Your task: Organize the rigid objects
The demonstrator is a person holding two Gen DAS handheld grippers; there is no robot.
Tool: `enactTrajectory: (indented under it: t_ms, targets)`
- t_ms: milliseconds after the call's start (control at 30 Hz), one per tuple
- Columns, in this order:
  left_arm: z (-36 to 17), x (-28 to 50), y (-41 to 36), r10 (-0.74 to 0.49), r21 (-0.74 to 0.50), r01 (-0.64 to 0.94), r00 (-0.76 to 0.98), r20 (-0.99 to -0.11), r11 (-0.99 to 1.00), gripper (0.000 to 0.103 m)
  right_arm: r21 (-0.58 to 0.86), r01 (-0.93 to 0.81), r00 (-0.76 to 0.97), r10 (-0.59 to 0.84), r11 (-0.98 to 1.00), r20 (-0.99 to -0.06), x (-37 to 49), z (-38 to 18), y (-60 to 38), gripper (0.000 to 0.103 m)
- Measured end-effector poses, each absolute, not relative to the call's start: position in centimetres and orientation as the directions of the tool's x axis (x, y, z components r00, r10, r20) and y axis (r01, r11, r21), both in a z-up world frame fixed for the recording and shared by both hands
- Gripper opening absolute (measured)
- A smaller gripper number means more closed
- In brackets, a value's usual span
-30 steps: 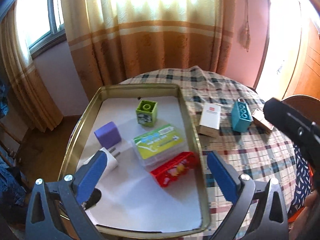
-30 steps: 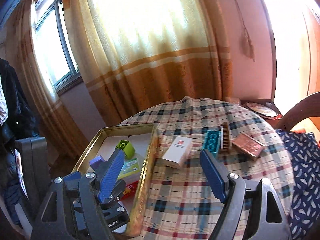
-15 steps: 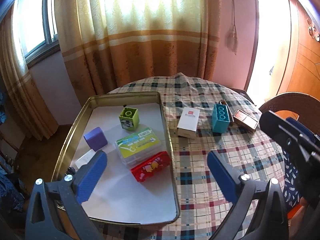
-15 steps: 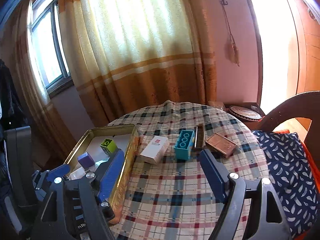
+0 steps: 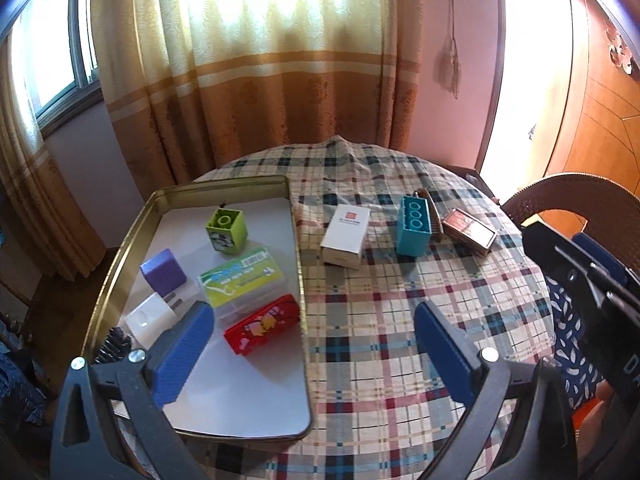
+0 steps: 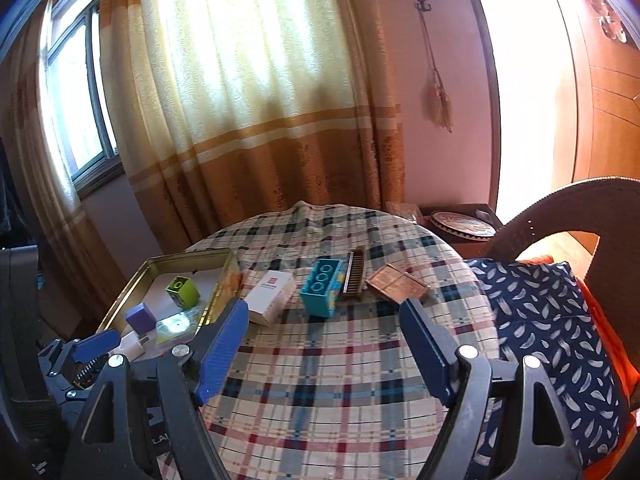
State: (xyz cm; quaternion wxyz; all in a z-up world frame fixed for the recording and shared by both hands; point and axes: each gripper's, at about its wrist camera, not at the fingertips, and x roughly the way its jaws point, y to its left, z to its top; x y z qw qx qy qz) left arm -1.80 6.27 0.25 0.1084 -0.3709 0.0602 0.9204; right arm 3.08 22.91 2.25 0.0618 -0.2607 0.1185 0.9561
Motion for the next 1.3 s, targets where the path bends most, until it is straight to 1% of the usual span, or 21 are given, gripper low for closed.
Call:
enactTrajectory:
  t_ms: [367, 833, 1300]
  targets:
    - [-0.5, -2.4, 8.7, 0.154, 0.050, -0.267, -0.686, -0.711, -0.962, 0.102, 0.184, -0.222, -0.839, 0.091, -0.957, -0.537, 2.8, 1.3, 25.1, 0.080]
    - [-1.5, -4.3, 11.8, 0.189, 0.024, -0.306, -0.648, -0.737, -0.952, 0.102, 0.173, -0.270, -0.820, 0.131, -0.947, -0.558, 2.2, 0.3, 27.7, 0.080]
    - [-2.5, -6.1, 15.1, 0.193, 0.040, -0.335, -0.632, -0.751, -0.942, 0.102, 0.173, -0.293, -0.804, 0.144, -0.940, -0.577, 1.2, -0.9, 30.3, 0.080]
